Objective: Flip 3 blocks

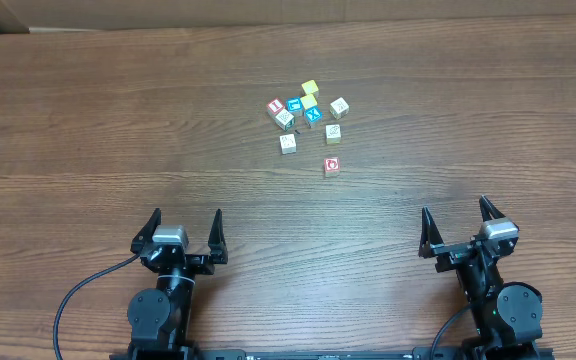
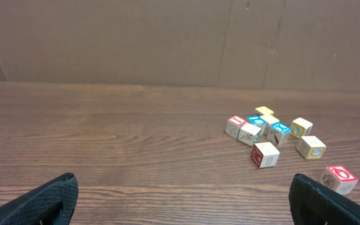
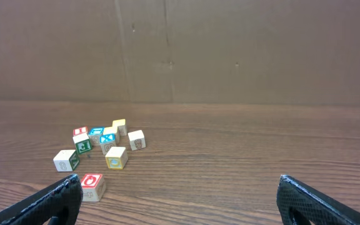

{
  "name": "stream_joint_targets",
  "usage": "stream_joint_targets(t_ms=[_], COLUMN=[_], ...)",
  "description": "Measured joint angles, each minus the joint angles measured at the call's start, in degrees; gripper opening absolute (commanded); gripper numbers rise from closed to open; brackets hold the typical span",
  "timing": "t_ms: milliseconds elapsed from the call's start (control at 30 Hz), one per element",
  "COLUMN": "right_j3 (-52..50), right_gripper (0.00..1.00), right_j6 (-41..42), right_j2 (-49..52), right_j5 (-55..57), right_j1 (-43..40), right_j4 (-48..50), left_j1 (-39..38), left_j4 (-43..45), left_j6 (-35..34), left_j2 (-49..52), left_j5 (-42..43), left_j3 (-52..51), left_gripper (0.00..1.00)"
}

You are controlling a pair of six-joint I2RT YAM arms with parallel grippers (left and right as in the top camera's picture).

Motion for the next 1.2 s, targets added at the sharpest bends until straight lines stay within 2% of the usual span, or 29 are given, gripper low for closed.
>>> stream_joint_targets(t_ms=[300,500,667,833,967,1200], right_j3=[0.00,0.00,0.00,0.00,0.00,0.00], right_gripper=[1.00,1.00,1.00,1.00,1.00,1.00], right_j6=[0.00,0.02,0.00,0.00,-0.02,0.00], right_j2=[0.00,0.00,0.00,0.02,0.00,0.00], right_j5=[0.00,-0.02,0.00,0.00,-0.02,0.00], right_j1=[0.00,0.00,0.00,0.00,0.00,0.00], right_j4=[0.02,0.00,-0.02,0.02,0.00,0.02], left_j1=[0.00,0.00,0.00,0.00,0.00,0.00], left_j4=[-1.55,-12.83,-17.92,-21.42,-27.47,-44.26], left_j6=[-1.62,-1.73,-1.31,-1.27,-1.09,1.29], left_j2=[0.00,0.15,4.94,15.10,27.76,50.14], left_j5=[-0.02,-0.02,-0.02,0.52,3.28,9.62], left_j3=[0.42,5.46,13.46,25.35,37.09,61.29], left_gripper=[1.00,1.00,1.00,1.00,1.00,1.00])
